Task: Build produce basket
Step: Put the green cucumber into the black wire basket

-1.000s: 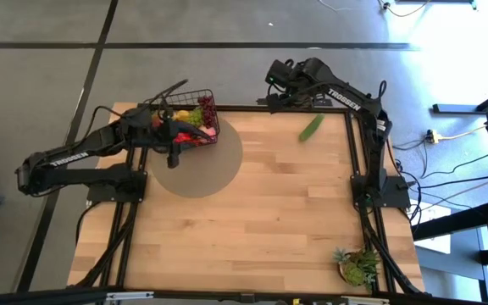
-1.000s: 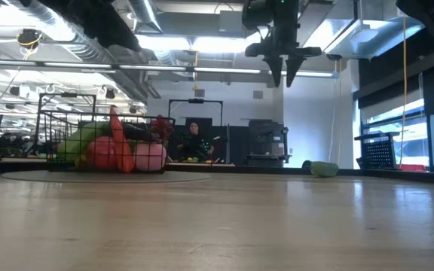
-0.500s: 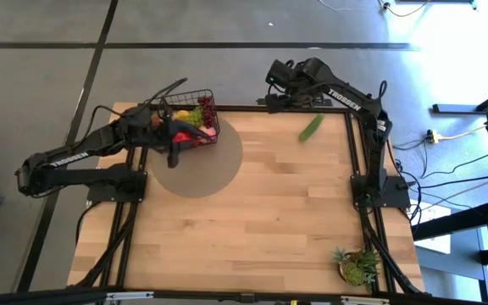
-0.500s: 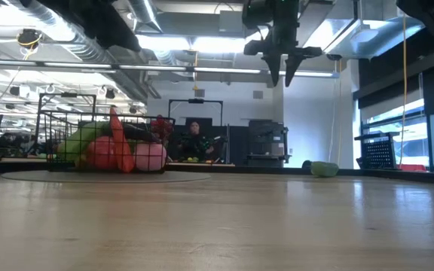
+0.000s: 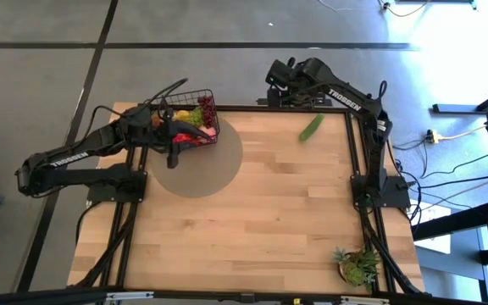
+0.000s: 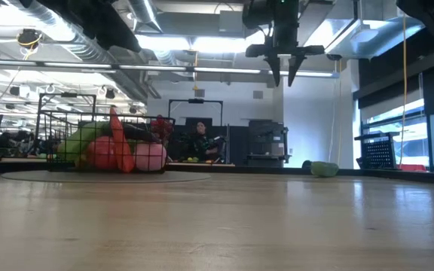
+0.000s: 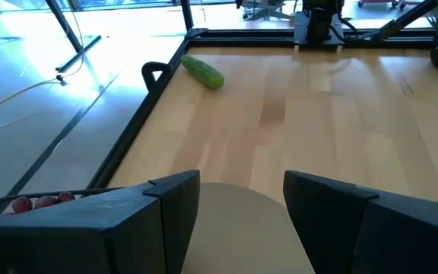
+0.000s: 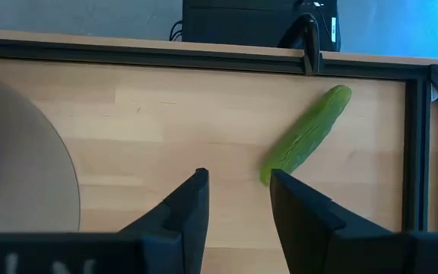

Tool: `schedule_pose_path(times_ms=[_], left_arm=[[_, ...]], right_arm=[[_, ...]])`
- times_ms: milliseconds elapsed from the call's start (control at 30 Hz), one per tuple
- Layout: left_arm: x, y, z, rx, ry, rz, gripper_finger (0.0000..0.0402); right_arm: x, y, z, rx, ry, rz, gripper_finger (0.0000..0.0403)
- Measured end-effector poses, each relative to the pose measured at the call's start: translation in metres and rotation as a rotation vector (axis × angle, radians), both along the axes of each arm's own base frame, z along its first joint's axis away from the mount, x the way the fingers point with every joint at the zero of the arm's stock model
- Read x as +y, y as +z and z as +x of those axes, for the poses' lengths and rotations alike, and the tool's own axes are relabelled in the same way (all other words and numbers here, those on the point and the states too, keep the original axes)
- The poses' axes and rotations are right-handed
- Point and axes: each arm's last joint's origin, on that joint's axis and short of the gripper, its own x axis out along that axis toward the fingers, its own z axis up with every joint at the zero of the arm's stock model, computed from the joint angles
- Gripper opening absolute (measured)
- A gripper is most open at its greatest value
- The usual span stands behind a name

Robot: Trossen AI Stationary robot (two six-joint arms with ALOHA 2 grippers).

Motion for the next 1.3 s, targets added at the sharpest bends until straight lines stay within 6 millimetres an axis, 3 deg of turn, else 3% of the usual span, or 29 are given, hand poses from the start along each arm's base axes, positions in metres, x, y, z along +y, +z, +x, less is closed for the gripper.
schedule_pose_path(times_ms=[433,733,1033,1167,1300], left_arm=[[0.000,0.000,0.000,0.000,0.000,-0.001,0.0181],[0.000,0.000,0.000,0.000,0.000,-0.002,0.0181],[0.000,0.000,0.000,0.000,0.000,-0.002,0.0181],[0.000,0.000,0.000,0.000,-0.001,-0.002,0.0181],[0.000,0.000,0.000,-0.001,-0.001,-0.002,0.0181]], right_arm=[[0.007,-0.003,0.003,0.011,-0.061,-0.040,0.0133],[0.005,-0.047,0.004,0.044,-0.156,0.150,0.0133],[-0.012,-0.053,-0.008,-0.076,-0.519,0.281,0.0134],[-0.020,-0.063,-0.016,-0.051,-0.603,0.295,0.0152],[-0.026,-0.080,-0.022,-0.043,-0.638,0.365,0.0201]])
